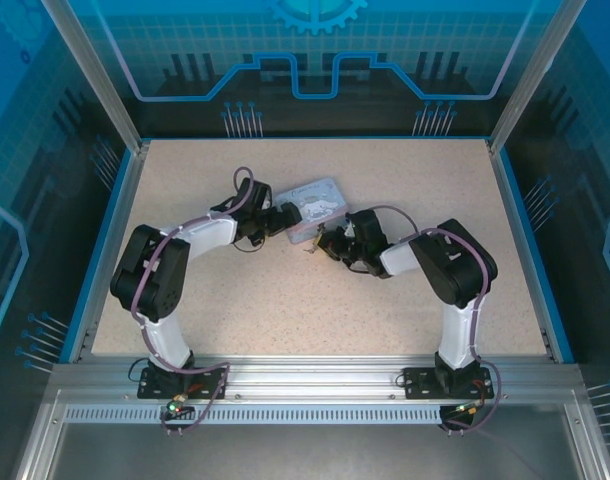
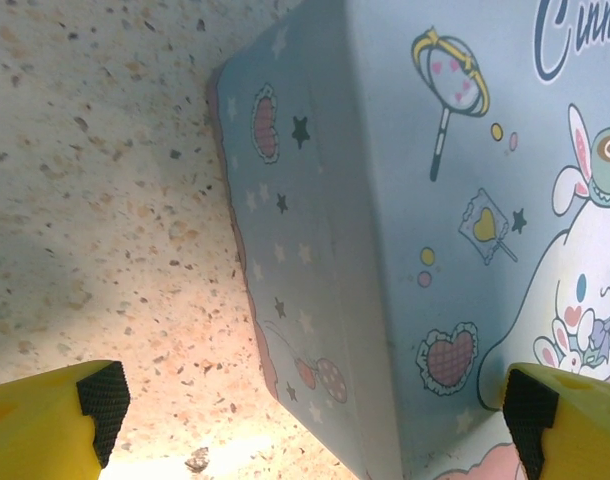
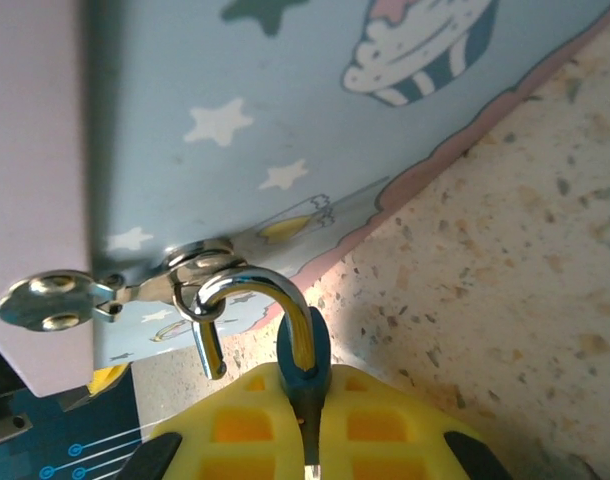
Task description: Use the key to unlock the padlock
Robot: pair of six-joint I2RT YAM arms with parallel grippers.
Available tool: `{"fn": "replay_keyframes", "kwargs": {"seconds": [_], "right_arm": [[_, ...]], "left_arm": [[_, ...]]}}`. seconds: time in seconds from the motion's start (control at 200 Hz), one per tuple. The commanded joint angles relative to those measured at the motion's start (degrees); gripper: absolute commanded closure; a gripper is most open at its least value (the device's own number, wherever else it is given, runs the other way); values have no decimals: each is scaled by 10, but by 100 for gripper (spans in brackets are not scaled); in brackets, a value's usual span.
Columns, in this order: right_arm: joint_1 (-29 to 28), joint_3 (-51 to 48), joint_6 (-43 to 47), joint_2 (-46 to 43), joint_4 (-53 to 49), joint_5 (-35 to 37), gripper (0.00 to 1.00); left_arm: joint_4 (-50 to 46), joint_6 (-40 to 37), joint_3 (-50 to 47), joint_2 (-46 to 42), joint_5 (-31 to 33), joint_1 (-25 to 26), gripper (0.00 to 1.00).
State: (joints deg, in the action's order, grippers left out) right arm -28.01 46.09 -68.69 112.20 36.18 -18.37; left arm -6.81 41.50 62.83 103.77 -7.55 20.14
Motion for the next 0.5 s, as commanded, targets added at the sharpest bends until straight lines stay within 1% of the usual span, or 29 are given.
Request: {"fn": "replay_keyframes", "kwargs": {"seconds": [0.0, 0.35, 0.49], "right_arm": [[14, -27, -37, 23, -3, -1, 100], [17, -47, -133, 78, 172, 3, 100], [26, -60, -151, 96, 224, 6, 100]], "left_arm": [[-27, 16, -22, 4, -2, 13, 3], [-13, 33, -37, 11, -15, 24, 5], [-11, 36, -40, 15, -18, 25, 5]]}}
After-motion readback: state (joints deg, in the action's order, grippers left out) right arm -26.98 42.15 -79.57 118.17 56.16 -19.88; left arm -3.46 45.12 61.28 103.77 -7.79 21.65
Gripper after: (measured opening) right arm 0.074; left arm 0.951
